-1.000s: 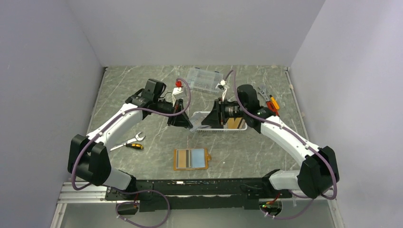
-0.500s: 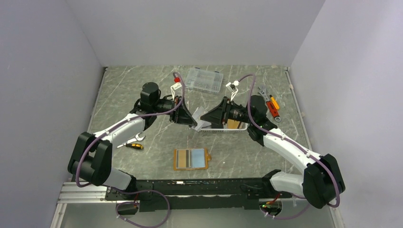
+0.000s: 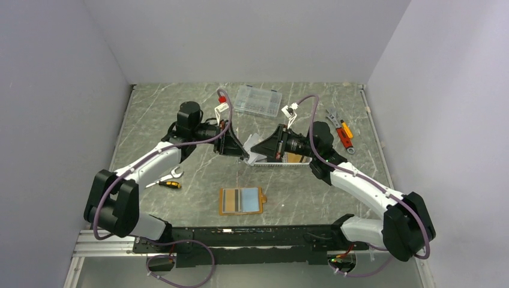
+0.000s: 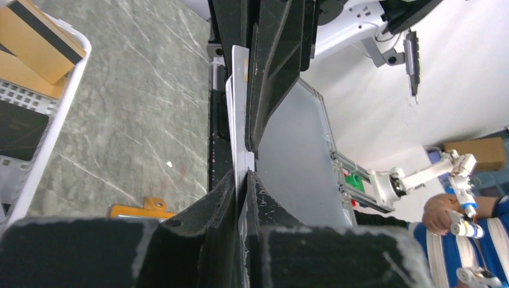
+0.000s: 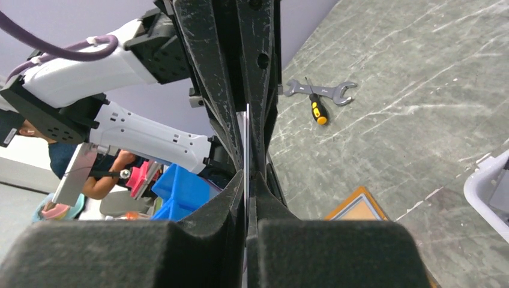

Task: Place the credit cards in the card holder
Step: Place the credit card in the storage box.

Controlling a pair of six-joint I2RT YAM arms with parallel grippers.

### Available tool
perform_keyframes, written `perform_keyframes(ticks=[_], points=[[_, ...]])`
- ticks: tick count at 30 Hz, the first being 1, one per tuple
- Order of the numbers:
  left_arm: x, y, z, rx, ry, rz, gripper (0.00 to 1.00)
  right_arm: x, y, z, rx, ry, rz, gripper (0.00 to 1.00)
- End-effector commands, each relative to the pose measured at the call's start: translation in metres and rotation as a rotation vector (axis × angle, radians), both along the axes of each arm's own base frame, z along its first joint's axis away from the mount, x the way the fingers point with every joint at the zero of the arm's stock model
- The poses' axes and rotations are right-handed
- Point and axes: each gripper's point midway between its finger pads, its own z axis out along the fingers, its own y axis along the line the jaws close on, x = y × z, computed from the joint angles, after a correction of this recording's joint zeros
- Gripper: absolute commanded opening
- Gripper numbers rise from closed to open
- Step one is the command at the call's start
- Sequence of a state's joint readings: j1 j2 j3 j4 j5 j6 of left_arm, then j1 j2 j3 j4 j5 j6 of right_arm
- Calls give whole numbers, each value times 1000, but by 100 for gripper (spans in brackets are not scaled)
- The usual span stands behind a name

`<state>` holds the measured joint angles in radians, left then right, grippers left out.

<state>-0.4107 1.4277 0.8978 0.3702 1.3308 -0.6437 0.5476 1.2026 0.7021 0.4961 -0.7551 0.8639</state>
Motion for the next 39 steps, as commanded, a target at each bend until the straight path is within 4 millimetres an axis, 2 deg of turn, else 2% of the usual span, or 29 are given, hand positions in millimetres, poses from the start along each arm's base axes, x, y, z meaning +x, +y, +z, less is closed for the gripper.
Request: perform_keyframes(ticks=[1,8,23,30,39], points=[[8,9,11,44,-184,55,15,-1,-7,9,-21,-41,-18,8],[24,16,2,132,-257,162,12,-9,-3,7,-30,-11,46,11],[14,14,-1,82,-235,110,0,-5,0,4,-78,4,72,12],[15,14,1,80,-248,100,0,-8,1,0,-88,12,97,15],[18,19,4,50,-230,94,0,-13,-5,-7,-97,26,94,13]])
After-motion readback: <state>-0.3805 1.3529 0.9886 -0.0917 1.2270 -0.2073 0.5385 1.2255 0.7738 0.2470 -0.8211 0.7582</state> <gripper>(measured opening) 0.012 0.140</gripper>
